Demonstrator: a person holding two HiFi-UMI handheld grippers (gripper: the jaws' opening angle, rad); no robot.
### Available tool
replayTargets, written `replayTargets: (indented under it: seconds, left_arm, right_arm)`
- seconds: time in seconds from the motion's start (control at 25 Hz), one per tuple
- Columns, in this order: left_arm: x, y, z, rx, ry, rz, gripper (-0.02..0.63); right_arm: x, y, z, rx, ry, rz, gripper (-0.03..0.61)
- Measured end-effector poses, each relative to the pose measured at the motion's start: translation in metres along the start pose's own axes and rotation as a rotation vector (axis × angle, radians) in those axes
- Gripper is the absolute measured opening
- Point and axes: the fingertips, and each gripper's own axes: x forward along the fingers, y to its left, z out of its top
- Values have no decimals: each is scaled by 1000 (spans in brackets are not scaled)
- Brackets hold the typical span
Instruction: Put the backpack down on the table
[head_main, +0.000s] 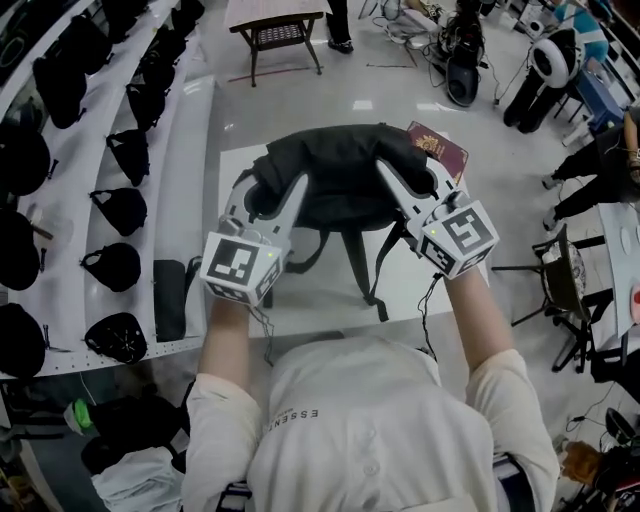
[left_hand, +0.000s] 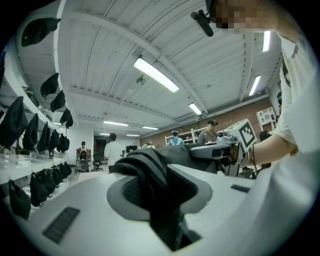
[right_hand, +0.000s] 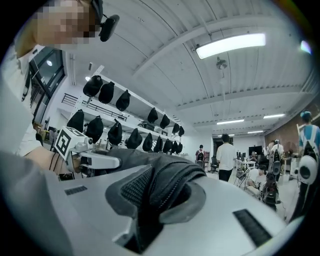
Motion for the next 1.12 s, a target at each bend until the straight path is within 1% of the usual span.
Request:
replayTargets:
  seconds: [0.28, 0.44, 0.56, 0.68, 0.84, 0.96, 1.12]
  left_arm:
    - [62, 63, -20, 10, -10, 18, 103]
    - [92, 96, -39, 2, 33, 35, 103]
    - [114, 113, -55, 3, 39, 45, 103]
    - [128, 125, -75, -15, 51, 49, 103]
    - [141, 132, -101, -42, 71, 57, 103]
    - [142, 135, -109, -37, 62, 65, 103]
    - [138, 133, -112, -84, 56, 52, 103]
  right_arm:
    - [72, -54, -17, -17, -2, 5, 71]
    - [111, -78, -38, 8, 11, 4, 72]
    - [133, -96, -54, 15, 18, 12, 72]
    - [150, -108, -75, 22, 32, 15, 74]
    - [162, -116, -101, 33, 63, -8, 75]
    - [166, -117, -110, 33, 61, -11, 75]
    - [165, -113, -111, 50, 63, 4, 75]
